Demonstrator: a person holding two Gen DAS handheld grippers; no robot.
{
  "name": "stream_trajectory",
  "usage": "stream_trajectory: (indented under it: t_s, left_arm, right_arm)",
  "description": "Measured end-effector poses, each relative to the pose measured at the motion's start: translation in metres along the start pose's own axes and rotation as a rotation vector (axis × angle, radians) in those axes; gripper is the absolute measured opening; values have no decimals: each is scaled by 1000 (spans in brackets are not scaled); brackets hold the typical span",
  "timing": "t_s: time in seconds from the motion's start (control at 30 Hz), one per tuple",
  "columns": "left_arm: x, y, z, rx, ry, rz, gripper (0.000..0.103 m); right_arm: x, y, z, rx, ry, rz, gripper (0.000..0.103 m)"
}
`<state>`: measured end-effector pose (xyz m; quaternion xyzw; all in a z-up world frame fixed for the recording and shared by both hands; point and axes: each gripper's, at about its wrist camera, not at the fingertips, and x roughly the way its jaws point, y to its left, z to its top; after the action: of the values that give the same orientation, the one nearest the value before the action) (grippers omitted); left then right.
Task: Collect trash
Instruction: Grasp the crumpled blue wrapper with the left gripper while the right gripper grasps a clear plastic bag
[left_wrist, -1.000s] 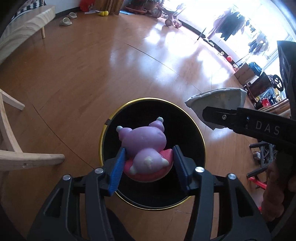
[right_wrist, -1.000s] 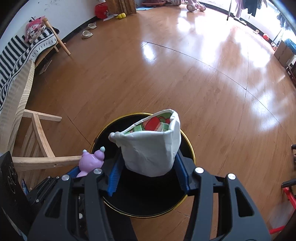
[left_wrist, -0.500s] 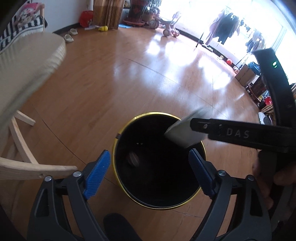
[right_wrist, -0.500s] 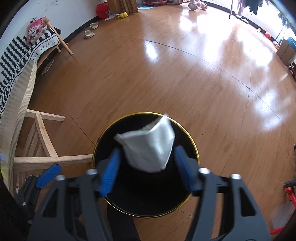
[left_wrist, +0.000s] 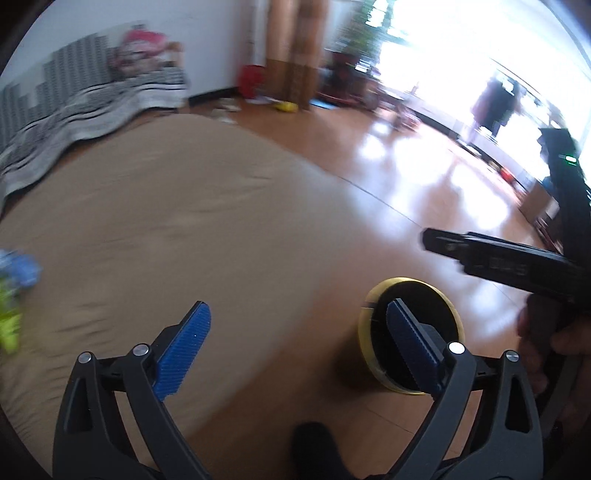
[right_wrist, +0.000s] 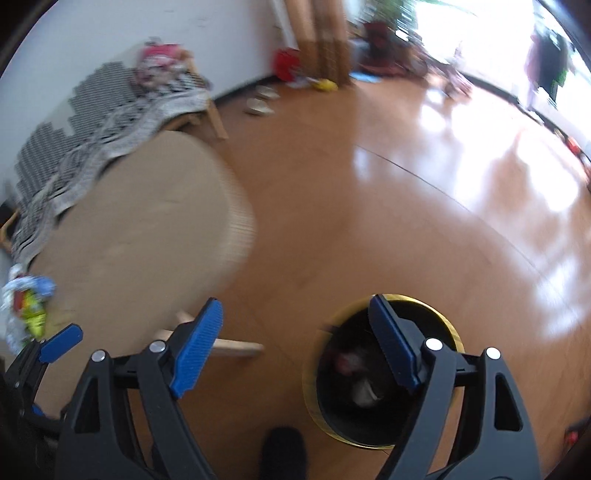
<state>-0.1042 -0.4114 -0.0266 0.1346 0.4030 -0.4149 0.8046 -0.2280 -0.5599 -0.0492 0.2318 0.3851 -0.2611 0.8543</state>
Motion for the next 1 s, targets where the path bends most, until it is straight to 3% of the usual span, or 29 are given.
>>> stream_trajectory:
  t_s: [0.23,0.37,0.5,0.6,0.7,1.0]
  left_arm:
    - [-88,149,-26,-209,-78,210,93]
    - [-135,225,-54,-335,-108,319,93]
    - [-172,293,-92,-456,-116,413,93]
    - [-190,327,-115,-512,-106,462,93]
    - [-209,349,-142,-555,-100,479,93]
    - [-209,384,-149,-593,-92,449,93]
  right_arm:
    - [-4,164,5,-173,-15,232,79]
    - [0,260,-6,-268,23,362,79]
    - [7,341,-25,-377,60,438,79]
    - [15,402,-46,-464,102,485,79]
    - [23,437,-62,-525,120,504,79]
    - [73,507,-86,-608,181,437,67]
